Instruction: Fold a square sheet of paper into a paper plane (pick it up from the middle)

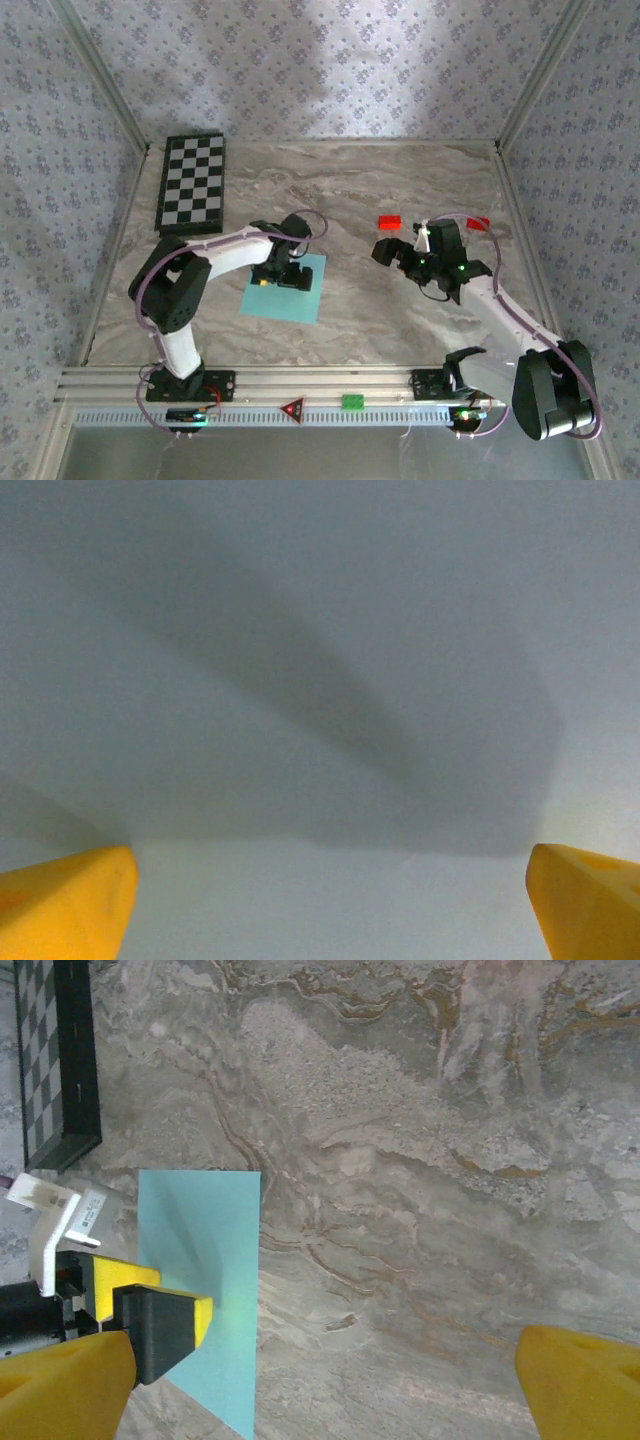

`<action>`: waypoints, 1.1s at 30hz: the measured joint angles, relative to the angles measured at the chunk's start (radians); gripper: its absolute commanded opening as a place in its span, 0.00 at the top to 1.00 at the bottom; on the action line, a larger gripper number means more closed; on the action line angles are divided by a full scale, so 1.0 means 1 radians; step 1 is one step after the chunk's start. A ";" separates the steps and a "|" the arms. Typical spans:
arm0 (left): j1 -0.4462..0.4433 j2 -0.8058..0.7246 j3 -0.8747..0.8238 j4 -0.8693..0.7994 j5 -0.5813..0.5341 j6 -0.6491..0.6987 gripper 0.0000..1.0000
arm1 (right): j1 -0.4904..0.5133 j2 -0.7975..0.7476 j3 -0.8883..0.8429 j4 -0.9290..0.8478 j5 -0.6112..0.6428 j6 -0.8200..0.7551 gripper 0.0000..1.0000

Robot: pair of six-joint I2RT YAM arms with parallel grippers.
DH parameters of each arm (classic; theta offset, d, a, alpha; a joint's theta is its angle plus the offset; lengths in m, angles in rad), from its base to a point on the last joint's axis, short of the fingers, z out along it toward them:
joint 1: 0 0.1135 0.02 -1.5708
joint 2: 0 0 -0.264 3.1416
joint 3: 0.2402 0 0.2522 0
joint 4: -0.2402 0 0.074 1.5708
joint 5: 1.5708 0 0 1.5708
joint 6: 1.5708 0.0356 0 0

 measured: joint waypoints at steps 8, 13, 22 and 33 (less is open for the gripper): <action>-0.057 0.027 0.027 -0.014 -0.040 -0.182 0.02 | 0.000 -0.031 -0.002 -0.030 0.041 0.019 0.00; -0.109 0.050 0.063 -0.016 -0.063 -0.286 0.00 | 0.000 -0.063 -0.011 -0.036 0.061 0.031 0.00; -0.117 0.060 0.108 -0.043 -0.119 -0.295 0.00 | 0.014 -0.063 -0.012 -0.041 0.039 0.030 0.00; -0.098 0.061 0.111 -0.040 -0.110 -0.257 0.00 | 0.068 0.000 -0.011 -0.041 0.034 0.030 0.00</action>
